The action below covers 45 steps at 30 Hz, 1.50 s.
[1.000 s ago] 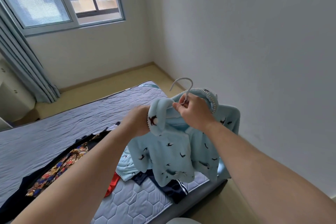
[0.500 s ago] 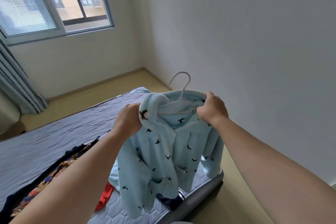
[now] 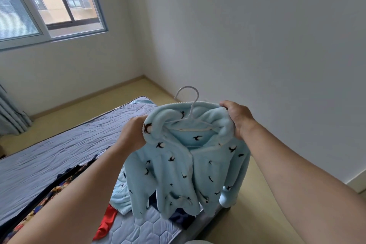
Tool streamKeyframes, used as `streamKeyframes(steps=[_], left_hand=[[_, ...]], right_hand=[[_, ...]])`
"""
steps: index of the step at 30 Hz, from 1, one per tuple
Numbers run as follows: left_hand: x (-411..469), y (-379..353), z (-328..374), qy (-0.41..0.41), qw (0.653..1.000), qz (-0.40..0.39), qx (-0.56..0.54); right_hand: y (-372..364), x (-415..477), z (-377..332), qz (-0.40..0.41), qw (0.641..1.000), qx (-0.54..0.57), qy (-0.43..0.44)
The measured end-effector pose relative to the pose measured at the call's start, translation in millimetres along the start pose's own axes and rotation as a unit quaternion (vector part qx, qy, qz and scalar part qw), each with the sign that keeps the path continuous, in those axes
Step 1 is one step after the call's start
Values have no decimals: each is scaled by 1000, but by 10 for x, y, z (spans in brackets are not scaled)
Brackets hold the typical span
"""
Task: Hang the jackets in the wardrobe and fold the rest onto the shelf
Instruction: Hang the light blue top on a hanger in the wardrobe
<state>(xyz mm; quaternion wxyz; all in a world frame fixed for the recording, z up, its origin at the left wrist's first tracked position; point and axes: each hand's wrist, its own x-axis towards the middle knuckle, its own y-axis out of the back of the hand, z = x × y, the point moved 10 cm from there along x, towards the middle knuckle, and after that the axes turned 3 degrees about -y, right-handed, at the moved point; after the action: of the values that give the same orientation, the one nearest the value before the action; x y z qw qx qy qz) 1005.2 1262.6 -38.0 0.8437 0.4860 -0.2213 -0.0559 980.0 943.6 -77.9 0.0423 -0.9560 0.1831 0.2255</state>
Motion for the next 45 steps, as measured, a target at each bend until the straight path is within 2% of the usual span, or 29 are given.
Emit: streamKeyframes(steps=[2, 3, 4, 5, 6, 7, 8, 10, 11, 13, 15, 19, 21, 24, 26, 27, 29, 30, 31, 33, 35, 36, 38, 39, 40, 41, 43, 44, 45], left_hand=[[15, -11, 0, -2, 1000, -3, -20], [19, -9, 4, -3, 1000, 1, -29], [22, -16, 9, -5, 999, 0, -34], [28, -31, 8, -7, 999, -3, -37], [33, -49, 14, -11, 999, -7, -37], [40, -69, 20, -13, 999, -11, -39], [49, -86, 29, -14, 999, -14, -42], [78, -113, 64, -16, 999, -18, -48], [92, -125, 93, -22, 998, -19, -48], [128, -159, 132, -29, 998, -27, -49], [164, -209, 129, -30, 998, -39, -51], [213, -288, 129, -36, 997, -53, -47], [229, -337, 159, -48, 996, -56, -57], [276, -446, 151, -45, 993, -65, -82], [322, -543, 124, -29, 993, -76, -80], [337, -602, 149, -32, 993, -86, -77], [354, -742, 298, -61, 990, -111, -68], [345, -808, 392, -76, 988, -125, -59], [344, -865, 480, -86, 985, -139, -55], [381, -959, 597, -91, 978, -184, -37], [414, -1011, 616, -43, 961, -252, -104], [409, -1024, 632, 7, 936, -288, -202], [415, -1046, 724, 116, 847, -306, -419], [437, -1086, 811, 142, 821, -305, -461], [452, -1137, 926, 157, 819, -307, -458], [471, -1211, 1060, 153, 841, -316, -412], [504, -1324, 1391, 89, 905, -332, -250], [542, -1367, 1548, 63, 925, -316, -199], [597, -1409, 1664, 60, 934, -294, -194]], right_hand=[[105, 22, -52, 43, 997, -44, 35], [189, 4, -129, 88, 986, -126, 64], [241, -17, -236, 131, 956, -241, 105], [243, -71, -346, 170, 906, -361, 144], [211, -133, -416, 197, 854, -448, 177], [162, -196, -463, 208, 819, -492, 210], [95, -249, -499, 196, 814, -487, 250], [-96, -345, -490, 99, 855, -414, 296], [-222, -362, -409, 39, 866, -407, 287], [-398, -361, -182, -31, 843, -479, 244], [-351, -336, -61, -27, 852, -480, 208], [12, -225, 86, 42, 884, -446, 133], [65, -200, 209, 6, 901, -421, 102], [32, -321, 328, -88, 922, -357, 119], [49, -414, 468, -130, 910, -378, 114], [91, -425, 535, -113, 886, -433, 119], [229, -389, 547, -8, 809, -569, 149], [282, -391, 501, 47, 782, -599, 166], [329, -400, 455, 86, 773, -601, 183], [440, -435, 368, 129, 779, -576, 213], [575, -493, 265, 158, 775, -560, 247], [631, -531, 212, 174, 766, -559, 266], [710, -603, 101, 201, 745, -563, 296], [743, -628, 45, 211, 735, -566, 308], [780, -649, -3, 219, 728, -569, 314], [819, -663, -43, 223, 723, -572, 317], [910, -676, -90, 227, 715, -581, 316], [977, -683, -104, 229, 712, -584, 314], [1064, -694, -110, 232, 711, -586, 311]])
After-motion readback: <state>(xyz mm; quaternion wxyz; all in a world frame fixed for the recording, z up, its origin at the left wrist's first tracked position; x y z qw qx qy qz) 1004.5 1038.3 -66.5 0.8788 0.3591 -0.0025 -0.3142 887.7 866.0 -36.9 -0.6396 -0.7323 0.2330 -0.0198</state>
